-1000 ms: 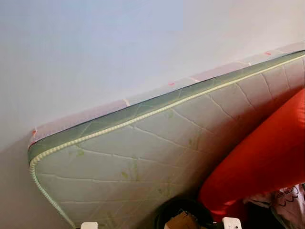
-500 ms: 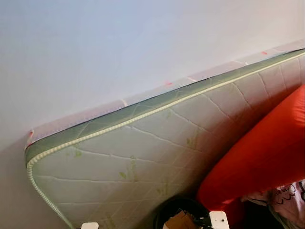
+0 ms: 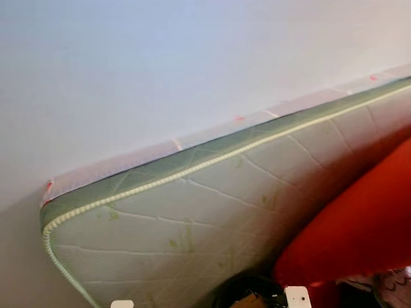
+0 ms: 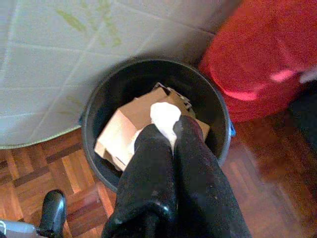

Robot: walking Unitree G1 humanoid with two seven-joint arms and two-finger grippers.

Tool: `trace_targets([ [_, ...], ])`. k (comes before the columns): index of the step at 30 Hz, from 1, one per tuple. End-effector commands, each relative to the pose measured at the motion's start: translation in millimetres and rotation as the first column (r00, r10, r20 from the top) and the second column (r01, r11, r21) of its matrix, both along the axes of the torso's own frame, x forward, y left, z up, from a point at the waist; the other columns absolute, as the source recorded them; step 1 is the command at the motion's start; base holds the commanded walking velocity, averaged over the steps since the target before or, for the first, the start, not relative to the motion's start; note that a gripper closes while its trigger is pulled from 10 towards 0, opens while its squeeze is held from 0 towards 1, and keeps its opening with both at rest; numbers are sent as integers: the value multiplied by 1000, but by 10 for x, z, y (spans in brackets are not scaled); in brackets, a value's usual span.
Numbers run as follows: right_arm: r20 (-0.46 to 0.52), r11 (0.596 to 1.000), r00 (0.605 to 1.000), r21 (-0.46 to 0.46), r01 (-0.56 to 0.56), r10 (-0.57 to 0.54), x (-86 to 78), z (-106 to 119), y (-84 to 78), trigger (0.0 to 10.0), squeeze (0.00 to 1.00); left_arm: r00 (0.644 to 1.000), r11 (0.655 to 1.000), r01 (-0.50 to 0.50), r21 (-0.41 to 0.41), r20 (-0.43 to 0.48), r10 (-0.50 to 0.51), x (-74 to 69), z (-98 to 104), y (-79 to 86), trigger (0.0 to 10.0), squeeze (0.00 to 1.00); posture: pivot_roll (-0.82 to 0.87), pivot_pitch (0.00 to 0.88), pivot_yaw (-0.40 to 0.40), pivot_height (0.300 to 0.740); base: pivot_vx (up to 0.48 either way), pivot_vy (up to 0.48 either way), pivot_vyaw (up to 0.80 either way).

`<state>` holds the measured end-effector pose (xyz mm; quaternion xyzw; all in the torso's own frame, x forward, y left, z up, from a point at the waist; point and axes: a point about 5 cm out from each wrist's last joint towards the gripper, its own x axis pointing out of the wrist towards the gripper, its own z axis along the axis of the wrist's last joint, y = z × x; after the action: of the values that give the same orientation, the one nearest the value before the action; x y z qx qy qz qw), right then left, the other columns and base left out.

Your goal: Clean up the room

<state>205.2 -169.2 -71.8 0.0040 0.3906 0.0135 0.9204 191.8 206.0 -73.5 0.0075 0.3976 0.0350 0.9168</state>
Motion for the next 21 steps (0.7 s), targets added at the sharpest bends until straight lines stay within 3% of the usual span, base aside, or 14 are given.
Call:
trace_targets([
  [1,3,1000,1000,-4,-13,13,4,2,21,10000,0,1000,1000,9,10,-26,-9,-42,-26,5,10000,0,67,0,21,740,0,0,0],
  [15,19,1000,1000,-2,20,-20,41,23,22,10000,0,1000,1000,-6,13,-28,6,-45,-24,31,10000,0,74,11,20,740,0,0,0],
  [21,66,999,997,3,37,-37,162,99,13,10000,0,1000,1000,-7,12,-28,8,-44,-23,37,10000,0,74,15,23,740,0,0,0],
])
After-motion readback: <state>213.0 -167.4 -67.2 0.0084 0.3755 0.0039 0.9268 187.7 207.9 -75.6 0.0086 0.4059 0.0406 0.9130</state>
